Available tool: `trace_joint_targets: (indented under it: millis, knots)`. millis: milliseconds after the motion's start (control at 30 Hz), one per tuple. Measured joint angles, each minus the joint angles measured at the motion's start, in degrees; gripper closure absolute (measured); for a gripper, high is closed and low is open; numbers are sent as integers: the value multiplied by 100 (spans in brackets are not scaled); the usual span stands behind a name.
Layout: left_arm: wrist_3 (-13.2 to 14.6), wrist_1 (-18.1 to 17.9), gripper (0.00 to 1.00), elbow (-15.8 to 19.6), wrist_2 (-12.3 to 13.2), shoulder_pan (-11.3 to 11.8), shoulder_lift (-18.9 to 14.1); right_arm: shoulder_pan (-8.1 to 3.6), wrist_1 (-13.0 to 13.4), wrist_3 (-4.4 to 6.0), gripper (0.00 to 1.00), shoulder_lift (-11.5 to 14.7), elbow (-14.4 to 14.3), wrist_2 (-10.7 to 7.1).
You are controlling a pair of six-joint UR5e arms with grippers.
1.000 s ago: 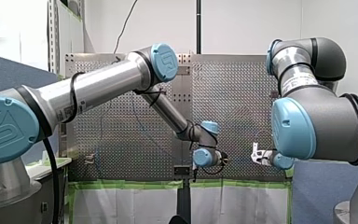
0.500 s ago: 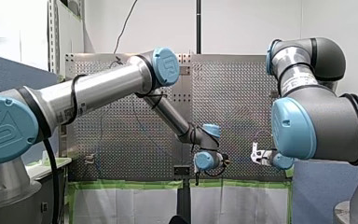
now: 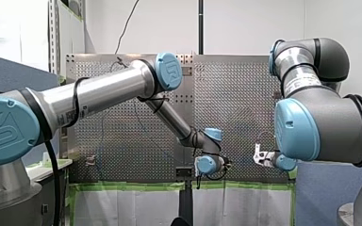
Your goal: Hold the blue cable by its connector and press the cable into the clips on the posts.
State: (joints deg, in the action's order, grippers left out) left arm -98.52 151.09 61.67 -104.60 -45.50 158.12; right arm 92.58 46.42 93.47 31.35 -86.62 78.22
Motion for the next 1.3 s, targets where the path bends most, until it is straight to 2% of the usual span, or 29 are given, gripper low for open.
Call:
trace_joint_targets:
  millis: [400, 1100, 1300]
  knots:
    - [-31, 0, 1, 1, -11, -15, 2, 1, 32, 80, 100, -3, -1, -7]
    - [-53, 46, 1, 1, -2, -13, -1, 8, -4, 80, 100, -4, -1, -16]
    - [26, 198, 1, 10, -70, -26, -24, 6, -9, 82, 100, -8, -1, -20]
